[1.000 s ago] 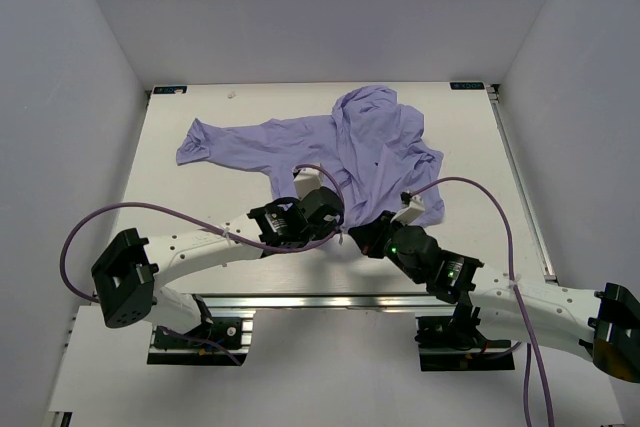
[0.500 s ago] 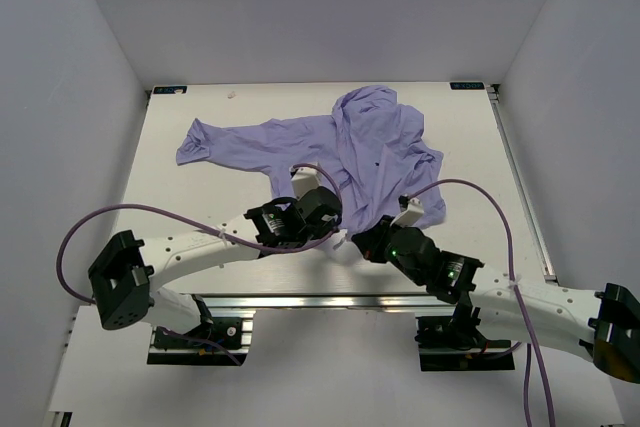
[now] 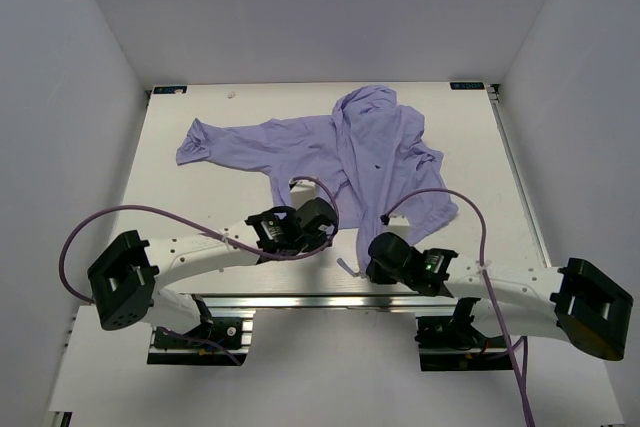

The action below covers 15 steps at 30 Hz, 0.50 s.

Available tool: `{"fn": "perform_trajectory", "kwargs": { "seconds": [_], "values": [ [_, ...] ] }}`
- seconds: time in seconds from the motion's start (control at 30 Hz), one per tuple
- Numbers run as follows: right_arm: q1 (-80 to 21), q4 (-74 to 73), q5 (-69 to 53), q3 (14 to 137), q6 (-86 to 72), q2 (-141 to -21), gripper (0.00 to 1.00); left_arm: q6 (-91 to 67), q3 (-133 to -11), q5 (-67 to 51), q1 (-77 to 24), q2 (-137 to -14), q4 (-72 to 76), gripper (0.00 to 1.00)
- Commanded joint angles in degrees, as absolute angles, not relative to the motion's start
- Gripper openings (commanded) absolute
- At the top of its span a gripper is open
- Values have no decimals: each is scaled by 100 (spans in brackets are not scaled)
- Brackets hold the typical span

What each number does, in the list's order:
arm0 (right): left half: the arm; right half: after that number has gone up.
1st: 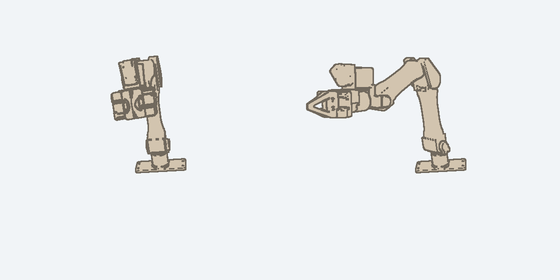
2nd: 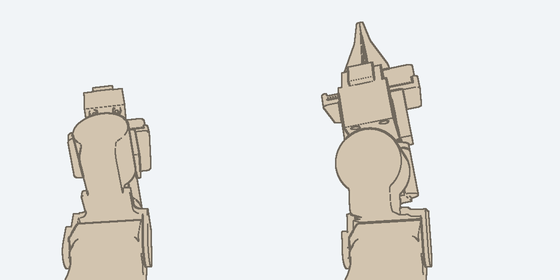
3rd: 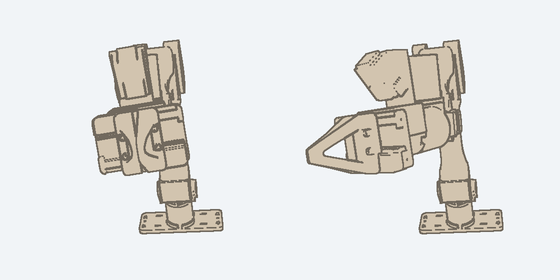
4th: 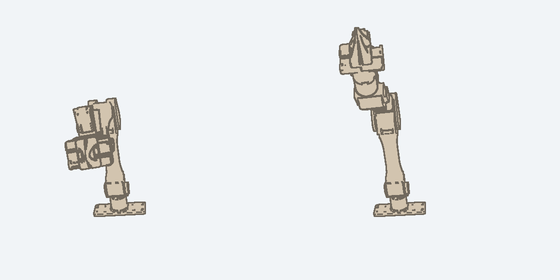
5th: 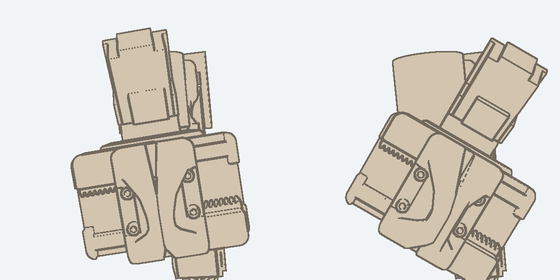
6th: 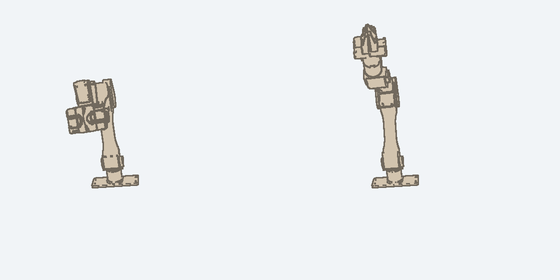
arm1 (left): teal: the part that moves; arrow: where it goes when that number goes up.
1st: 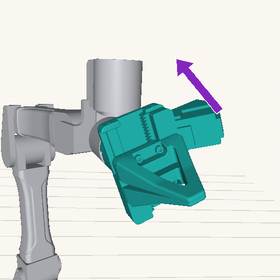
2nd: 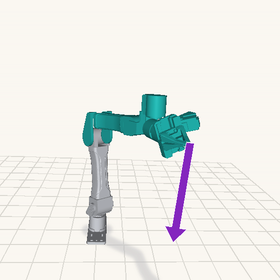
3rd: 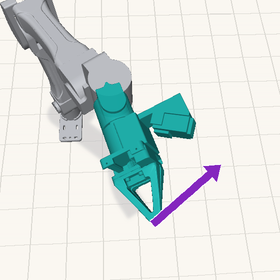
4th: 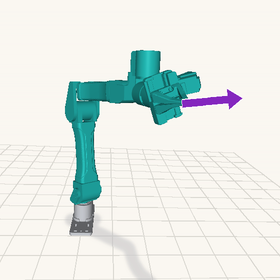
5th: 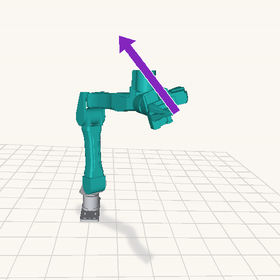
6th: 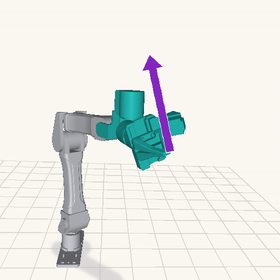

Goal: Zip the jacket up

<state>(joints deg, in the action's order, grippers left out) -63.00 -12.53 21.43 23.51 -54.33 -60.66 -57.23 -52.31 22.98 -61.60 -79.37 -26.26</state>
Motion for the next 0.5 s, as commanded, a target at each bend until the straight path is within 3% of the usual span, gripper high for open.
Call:
{"fn": "perform_trajectory", "kwargs": {
  "seconds": [0.0, 0.13, 0.47],
  "values": [
    [-6302, -1327, 1978, 2715, -5142, -6328, 20, -5669, -5107, 2074, -6161, -7919, -2602, 0],
    [-6302, -1275, 1881, 2830, -4931, -6469, 45, -5669, -5080, 2066, -6161, -7866, -2575, 0],
    [-6310, -1494, 2030, 3067, -4773, -6547, 50, -5616, -5027, 2039, -6161, -7813, -2531, 0]
  ]
}}
